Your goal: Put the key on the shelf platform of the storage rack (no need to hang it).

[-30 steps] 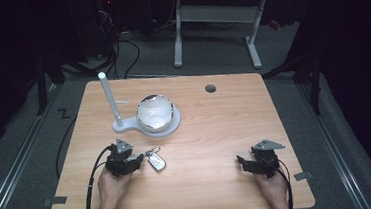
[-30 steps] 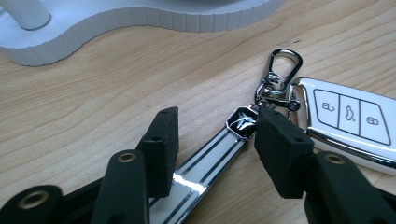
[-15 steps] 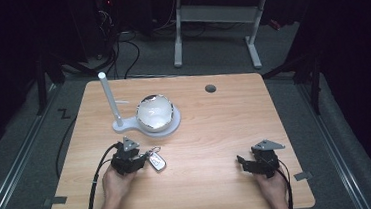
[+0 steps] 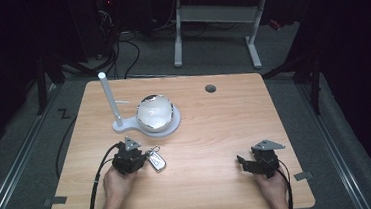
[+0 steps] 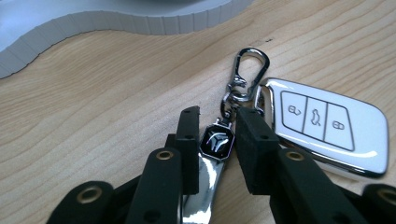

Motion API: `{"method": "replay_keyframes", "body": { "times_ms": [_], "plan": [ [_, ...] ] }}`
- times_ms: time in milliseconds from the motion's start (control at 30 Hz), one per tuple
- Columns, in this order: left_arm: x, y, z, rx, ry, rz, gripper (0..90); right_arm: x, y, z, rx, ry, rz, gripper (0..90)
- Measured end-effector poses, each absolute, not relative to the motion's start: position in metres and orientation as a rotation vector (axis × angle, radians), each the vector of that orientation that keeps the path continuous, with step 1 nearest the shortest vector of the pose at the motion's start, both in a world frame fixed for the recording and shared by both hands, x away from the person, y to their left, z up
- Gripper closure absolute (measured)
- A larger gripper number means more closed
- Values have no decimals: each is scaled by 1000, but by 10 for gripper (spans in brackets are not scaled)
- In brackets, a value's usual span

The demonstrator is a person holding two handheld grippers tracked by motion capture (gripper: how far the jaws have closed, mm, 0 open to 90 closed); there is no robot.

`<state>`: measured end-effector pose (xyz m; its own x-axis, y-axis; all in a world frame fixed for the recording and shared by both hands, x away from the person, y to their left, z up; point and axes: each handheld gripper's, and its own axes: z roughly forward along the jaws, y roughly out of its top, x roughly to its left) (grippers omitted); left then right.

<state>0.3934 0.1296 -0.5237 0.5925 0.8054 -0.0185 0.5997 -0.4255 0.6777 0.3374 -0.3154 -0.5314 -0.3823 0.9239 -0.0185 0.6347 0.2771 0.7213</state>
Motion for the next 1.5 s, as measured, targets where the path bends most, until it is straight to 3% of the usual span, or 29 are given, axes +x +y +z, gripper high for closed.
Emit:
{"method": "replay_keyframes", "body": {
  "times_ms": [600,1500],
  "plan": [
    [388,138,-510,2071,1114,375,746,337,-315,-531,1401,2115,886,300],
    [374,146,-449,1981,1040,391,747,337,-315,-531,1403,2115,887,299]
  ]
}}
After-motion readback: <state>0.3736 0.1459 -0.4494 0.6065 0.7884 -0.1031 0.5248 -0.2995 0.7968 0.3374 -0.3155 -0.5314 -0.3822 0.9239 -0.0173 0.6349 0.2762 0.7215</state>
